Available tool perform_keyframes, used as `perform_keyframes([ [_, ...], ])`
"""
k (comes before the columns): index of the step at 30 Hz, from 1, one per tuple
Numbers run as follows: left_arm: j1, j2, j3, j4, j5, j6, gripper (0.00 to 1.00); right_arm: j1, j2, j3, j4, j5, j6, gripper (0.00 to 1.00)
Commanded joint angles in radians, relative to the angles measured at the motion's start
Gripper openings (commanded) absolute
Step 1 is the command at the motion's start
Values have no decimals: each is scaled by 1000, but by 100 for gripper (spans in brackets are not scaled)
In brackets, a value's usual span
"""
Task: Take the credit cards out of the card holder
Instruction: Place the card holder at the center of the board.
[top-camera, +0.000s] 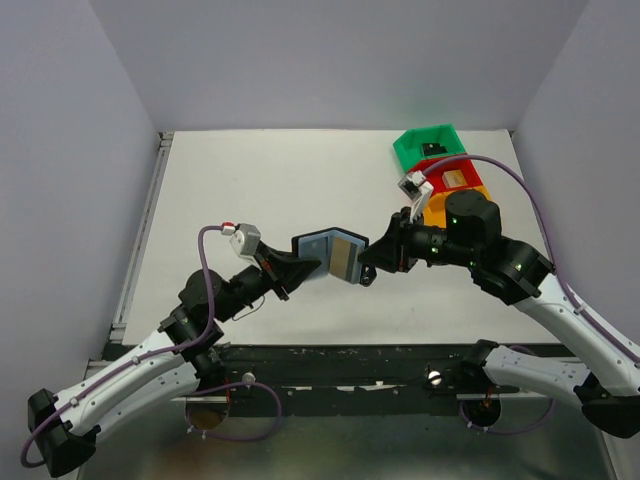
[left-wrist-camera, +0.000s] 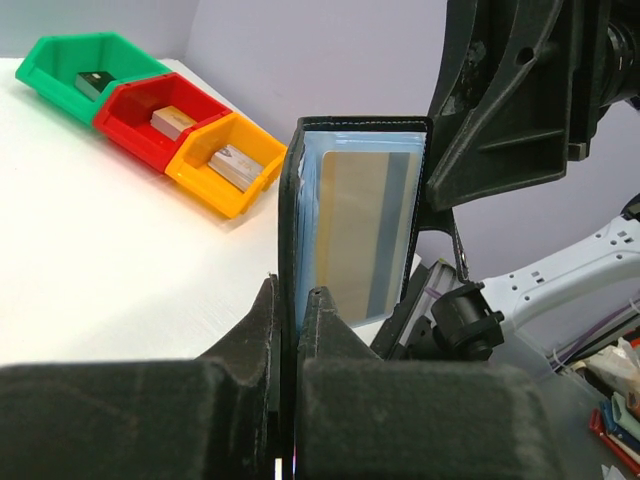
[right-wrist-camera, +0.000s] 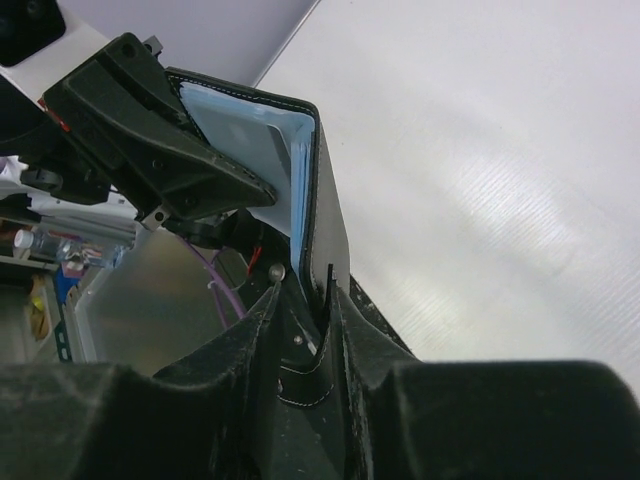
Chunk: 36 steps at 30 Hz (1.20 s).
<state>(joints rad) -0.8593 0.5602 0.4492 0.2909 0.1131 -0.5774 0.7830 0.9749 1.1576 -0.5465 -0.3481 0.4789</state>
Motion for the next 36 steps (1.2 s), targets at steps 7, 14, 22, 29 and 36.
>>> perform_keyframes([
  [7, 14, -16, -9, 82, 63, -36, 0, -11, -19, -22, 54, -57, 3, 21],
  [14, 19, -6, -12, 94, 71, -39, 0, -10, -31, -27, 75, -78, 3, 14],
  [22, 22, 32, -4, 116, 85, -53, 3, -10, -27, -24, 82, -109, -2, 0],
  [29, 22, 78, 28, 105, 63, -64, 80, -10, 14, 11, -3, -48, -16, 0],
  [36, 22, 190, 77, 140, 105, -71, 89, -10, 83, 36, -70, 12, 4, 0],
])
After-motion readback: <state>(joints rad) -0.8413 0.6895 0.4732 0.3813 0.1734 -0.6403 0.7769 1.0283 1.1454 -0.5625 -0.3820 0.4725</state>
